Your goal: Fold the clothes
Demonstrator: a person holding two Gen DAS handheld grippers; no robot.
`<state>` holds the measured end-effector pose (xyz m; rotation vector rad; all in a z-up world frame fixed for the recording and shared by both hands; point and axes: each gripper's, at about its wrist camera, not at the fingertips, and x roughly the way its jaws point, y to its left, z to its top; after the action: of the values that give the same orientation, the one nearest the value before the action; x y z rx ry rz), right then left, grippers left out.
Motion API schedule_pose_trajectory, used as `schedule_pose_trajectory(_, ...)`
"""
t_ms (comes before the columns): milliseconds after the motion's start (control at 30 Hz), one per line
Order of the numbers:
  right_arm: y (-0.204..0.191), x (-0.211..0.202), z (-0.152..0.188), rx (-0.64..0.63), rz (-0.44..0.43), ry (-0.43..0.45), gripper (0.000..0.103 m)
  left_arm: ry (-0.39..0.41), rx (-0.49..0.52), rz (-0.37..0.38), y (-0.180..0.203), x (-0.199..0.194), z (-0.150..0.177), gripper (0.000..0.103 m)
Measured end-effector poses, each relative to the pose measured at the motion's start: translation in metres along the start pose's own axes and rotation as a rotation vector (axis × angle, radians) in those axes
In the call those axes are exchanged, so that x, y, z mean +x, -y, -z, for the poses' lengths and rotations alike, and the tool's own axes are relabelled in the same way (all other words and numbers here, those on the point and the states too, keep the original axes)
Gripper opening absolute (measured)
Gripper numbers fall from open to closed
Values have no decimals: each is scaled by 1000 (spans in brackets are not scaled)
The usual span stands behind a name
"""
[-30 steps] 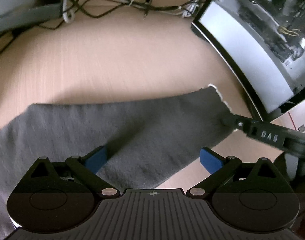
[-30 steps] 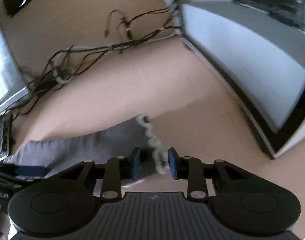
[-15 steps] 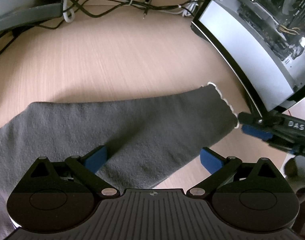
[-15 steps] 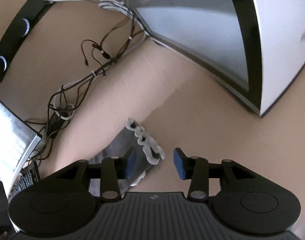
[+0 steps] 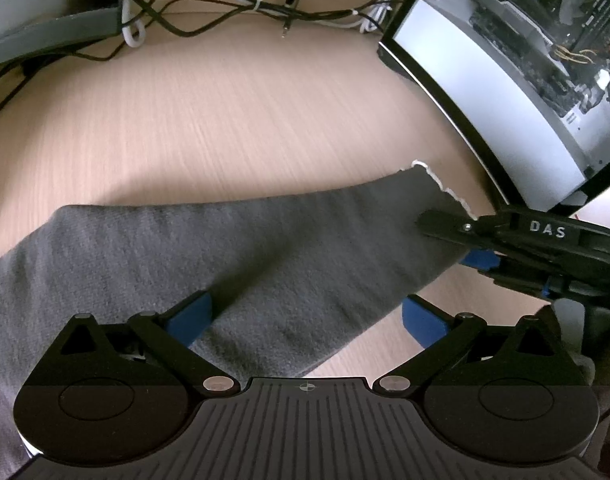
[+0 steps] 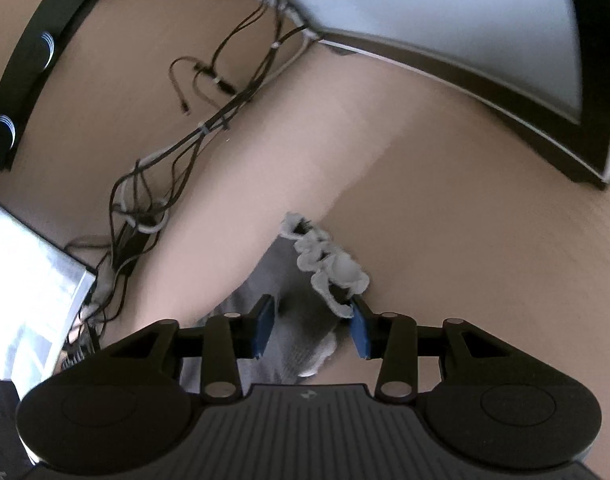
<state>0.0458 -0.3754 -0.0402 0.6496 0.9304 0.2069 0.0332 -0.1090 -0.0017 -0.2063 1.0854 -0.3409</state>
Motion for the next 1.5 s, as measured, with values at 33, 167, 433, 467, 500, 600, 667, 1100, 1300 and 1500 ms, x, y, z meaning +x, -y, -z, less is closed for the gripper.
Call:
schedule_pose_trajectory(33,-1,1,-1,-11,4,-4,35,1,0,1,0,0,0,103)
schedule_pose_trajectory(167,-2,6,-5,-28,11,-13,28,2,1,3,-1,0,1,103)
schedule_pose_trajectory(433,-42,-4,1,-359,95,62,24,6,1,7,-1,-1,2,103)
schedule_pose_trajectory(467,-50,-6,6,-441,109,74,24,7,0,11,-2,-2,3,103)
schedule_pose_trajectory(500,-60,-7,10,-523,123,87,24,8,-1,15,-2,-2,3,103)
schedule_pose_trajectory(600,-81,-3,23,-741,160,104,24,11,-22,34,-7,-5,3,103)
schedule_pose_trajectory(667,-85,-2,27,-811,168,96,24,19,-44,31,-11,-9,2,103)
schedule_pose_trajectory(1100,-110,0,83,-1209,161,77,24,91,-26,-38,-4,-35,-31,103)
schedule_pose_trajectory(1300,-119,4,101,-1283,124,51,27,88,-21,-60,8,-24,-43,103)
schedule_pose_trajectory(1500,-115,-1,95,-1218,71,29,30,27,-14,-172,4,0,-47,103)
